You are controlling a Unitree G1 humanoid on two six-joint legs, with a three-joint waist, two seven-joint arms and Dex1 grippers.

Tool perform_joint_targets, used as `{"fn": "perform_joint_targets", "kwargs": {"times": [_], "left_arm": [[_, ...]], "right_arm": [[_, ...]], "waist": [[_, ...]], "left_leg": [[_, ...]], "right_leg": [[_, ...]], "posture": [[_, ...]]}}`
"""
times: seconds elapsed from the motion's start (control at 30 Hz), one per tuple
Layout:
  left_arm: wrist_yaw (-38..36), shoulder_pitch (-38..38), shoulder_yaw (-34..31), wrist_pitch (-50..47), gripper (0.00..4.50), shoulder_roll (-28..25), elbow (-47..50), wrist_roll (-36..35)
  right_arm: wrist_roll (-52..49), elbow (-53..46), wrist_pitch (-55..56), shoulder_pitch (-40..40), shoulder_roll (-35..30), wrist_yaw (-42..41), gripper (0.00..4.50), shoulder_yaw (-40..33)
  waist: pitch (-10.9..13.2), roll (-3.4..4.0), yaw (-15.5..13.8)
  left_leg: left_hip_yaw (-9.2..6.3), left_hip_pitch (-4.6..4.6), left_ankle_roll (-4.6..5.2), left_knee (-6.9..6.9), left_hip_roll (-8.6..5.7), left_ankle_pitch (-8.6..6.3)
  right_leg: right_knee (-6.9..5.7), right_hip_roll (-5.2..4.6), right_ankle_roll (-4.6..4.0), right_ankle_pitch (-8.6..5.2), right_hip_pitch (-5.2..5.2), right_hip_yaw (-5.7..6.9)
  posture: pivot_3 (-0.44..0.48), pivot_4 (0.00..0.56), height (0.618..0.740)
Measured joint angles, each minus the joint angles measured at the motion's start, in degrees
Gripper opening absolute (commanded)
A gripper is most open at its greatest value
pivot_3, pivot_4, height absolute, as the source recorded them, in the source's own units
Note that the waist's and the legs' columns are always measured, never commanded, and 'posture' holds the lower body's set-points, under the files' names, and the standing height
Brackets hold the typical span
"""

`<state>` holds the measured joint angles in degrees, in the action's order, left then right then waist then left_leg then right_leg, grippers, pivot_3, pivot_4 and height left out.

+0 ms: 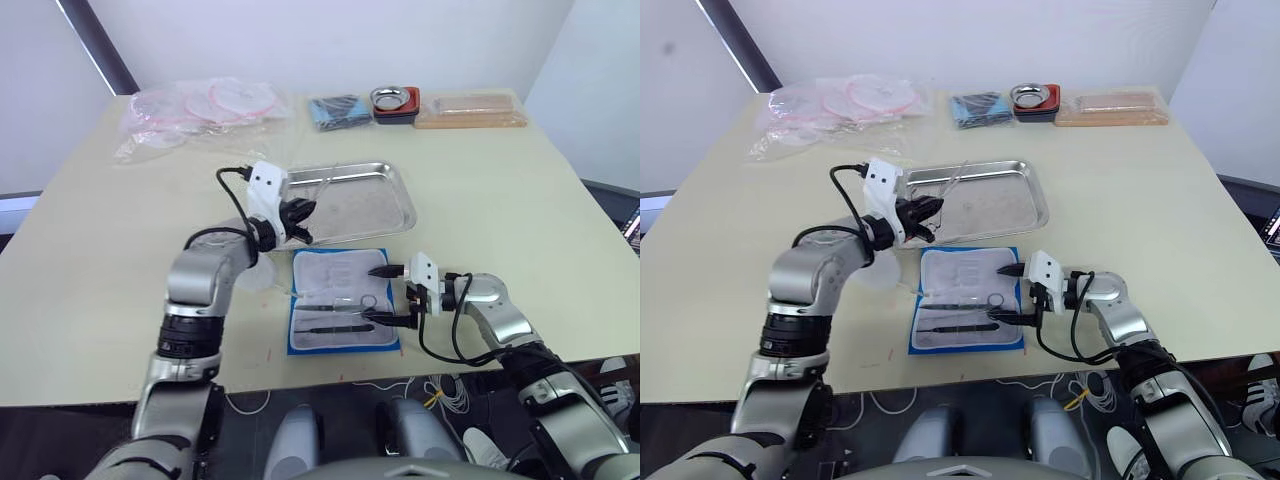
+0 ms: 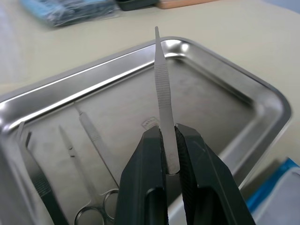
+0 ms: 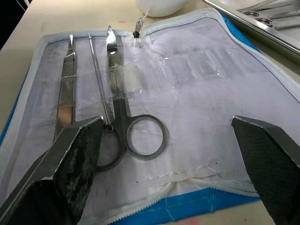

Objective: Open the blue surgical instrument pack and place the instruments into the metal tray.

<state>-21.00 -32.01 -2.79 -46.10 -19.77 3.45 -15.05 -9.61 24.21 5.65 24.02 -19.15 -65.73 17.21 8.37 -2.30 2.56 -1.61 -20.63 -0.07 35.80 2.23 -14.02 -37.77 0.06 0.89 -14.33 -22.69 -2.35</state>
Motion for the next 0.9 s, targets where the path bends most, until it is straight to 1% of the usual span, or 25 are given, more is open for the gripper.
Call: {"fn": "perform_joint_targets", "kwargs": {"times": [0.03,0.1,0.2,0.27,0.33,0.5,0.73,0.9], "left_arm": [[1.4,0.1,-0.1,-0.1,0.22,0.6,0.0,0.5],[6.6,0.6,-1.0,-0.2,0.22,3.8,0.0,2.2],[11.8,0.7,-0.9,-0.8,0.22,7.2,-0.3,4.3],[13.1,0.6,-0.8,-0.9,0.22,8.0,-0.3,4.9],[16.7,0.3,-1.1,-0.9,0.22,10.3,-1.1,6.5],[22.5,0.2,-1.3,-0.8,0.22,15.0,-2.0,8.2],[27.3,0.3,-3.3,-0.8,0.22,18.1,-3.0,8.9],[28.6,0.1,-3.4,-0.1,0.22,18.3,-5.4,9.4]], "right_arm": [[0.0,0.0,0.0,0.0,0.0,0.0,4.5,0.0],[0.0,0.0,0.0,-0.1,-0.1,0.0,4.5,0.0],[0.0,0.0,0.0,-0.1,-0.1,0.0,4.5,0.0],[0.0,0.0,0.0,-0.1,0.0,0.0,4.5,0.0],[0.0,0.0,0.0,-0.1,-0.1,0.1,4.5,0.0],[0.0,0.0,0.0,-0.1,-0.1,0.1,4.5,0.0],[0.0,0.0,0.0,-0.1,0.0,0.1,4.5,0.0],[0.0,0.0,0.0,-0.2,0.0,0.1,4.5,0.0]], "waist": [[0.0,0.0,0.0],[0.0,-0.01,0.0],[0.0,-0.02,0.0],[0.0,-0.01,0.0],[0.0,-0.01,-0.1],[0.0,-0.02,0.0],[0.0,-0.02,0.0],[0.0,-0.03,0.0]], "left_leg": [[-0.01,0.02,0.0,0.0,0.0,0.0],[-0.03,0.03,0.0,0.01,-0.02,0.0],[-0.02,0.03,-0.01,0.01,-0.04,0.0],[-0.03,0.03,-0.01,0.01,-0.04,0.0],[-0.06,0.04,-0.01,0.01,-0.04,0.0],[-0.04,0.03,-0.01,0.01,-0.06,0.0],[-0.04,0.03,-0.02,0.01,-0.07,0.0],[-0.05,0.03,-0.02,0.01,-0.08,0.0]], "right_leg": [[0.0,0.0,0.0,0.0,0.04,0.01],[0.02,-0.02,0.0,0.0,0.09,0.02],[0.01,-0.02,0.01,0.0,0.09,0.01],[0.01,-0.01,0.0,0.0,0.09,0.02],[0.01,-0.01,0.0,0.0,0.11,0.05],[0.02,-0.01,0.01,0.01,0.11,0.03],[0.02,0.0,0.01,0.01,0.12,0.05],[0.02,0.01,0.01,0.01,0.12,0.08]], "posture": [[0.0,0.15,0.74],[0.0,0.15,0.74],[0.0,0.15,0.74],[0.0,0.15,0.74],[0.0,0.15,0.74],[0.0,0.15,0.74],[0.0,0.15,0.74],[0.0,0.15,0.74]]}}
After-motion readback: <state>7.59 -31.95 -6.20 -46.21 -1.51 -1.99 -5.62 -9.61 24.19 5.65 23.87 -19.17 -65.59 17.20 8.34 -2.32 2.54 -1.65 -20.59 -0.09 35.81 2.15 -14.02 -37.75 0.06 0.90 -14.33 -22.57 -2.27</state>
